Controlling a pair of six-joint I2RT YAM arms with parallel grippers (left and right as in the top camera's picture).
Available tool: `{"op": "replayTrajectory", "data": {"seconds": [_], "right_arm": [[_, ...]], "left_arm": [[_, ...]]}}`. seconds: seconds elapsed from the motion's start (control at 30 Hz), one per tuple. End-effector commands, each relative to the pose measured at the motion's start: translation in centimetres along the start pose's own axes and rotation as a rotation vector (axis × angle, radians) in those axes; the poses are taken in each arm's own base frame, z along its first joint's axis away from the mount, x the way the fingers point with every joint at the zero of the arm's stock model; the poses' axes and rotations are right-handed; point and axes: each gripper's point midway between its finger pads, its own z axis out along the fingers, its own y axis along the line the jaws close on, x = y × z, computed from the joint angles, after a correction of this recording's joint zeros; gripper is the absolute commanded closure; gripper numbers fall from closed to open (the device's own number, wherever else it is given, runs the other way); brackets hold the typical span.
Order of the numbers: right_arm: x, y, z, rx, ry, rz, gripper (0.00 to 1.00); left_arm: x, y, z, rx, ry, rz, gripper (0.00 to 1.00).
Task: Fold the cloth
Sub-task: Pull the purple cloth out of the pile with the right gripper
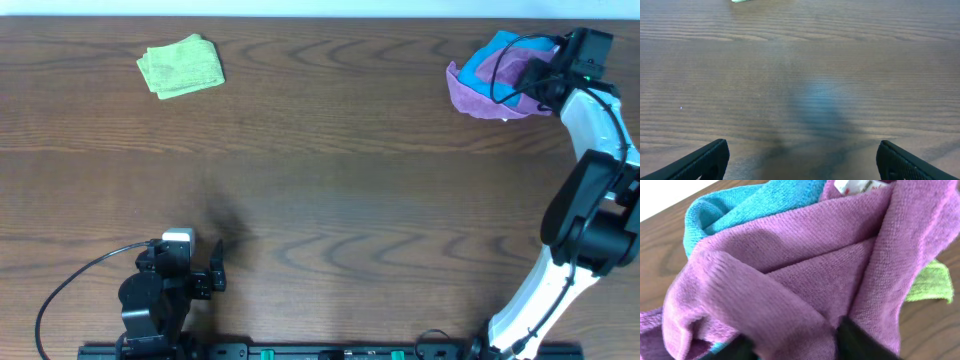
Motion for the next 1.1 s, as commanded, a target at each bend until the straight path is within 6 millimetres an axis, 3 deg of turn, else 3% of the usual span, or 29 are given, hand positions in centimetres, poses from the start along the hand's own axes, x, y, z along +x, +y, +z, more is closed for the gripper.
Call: {"op": "replayTrajectory", "data": {"seconds": [0.0, 0.07, 0.3, 0.47, 0.6, 1.07], "right_arm": [[0.1, 0.1, 0.5, -0.005, 0.007, 0.000, 0.79], [0.0, 0.1, 0.5, -0.006, 0.005, -0.001, 0.99], [-1.4, 0.7, -1.4, -0.015, -0.033, -0.006, 0.99], [-2.9, 2.9, -5.0, -0.048, -0.071, -0.110, 0.99], [-3.8, 6.0, -9.4, -0.063, -0.110, -0.240, 0.99], [-0.6, 13.9, -19.4, -0.162, -0.092, -0.407, 0.99]], "left_arm": [[0.2, -0.1, 0.1, 0.004, 0.001, 0.023, 0.05], [0.2, -0.1, 0.1, 0.004, 0.001, 0.023, 0.05], [0.2, -0.1, 0.1, 0.004, 0.001, 0.023, 0.05], [0.2, -0.1, 0.1, 0.004, 0.001, 0.023, 0.05], [0.2, -0.1, 0.1, 0.004, 0.001, 0.023, 0.05], [0.2, -0.1, 0.1, 0.004, 0.001, 0.023, 0.05]]}}
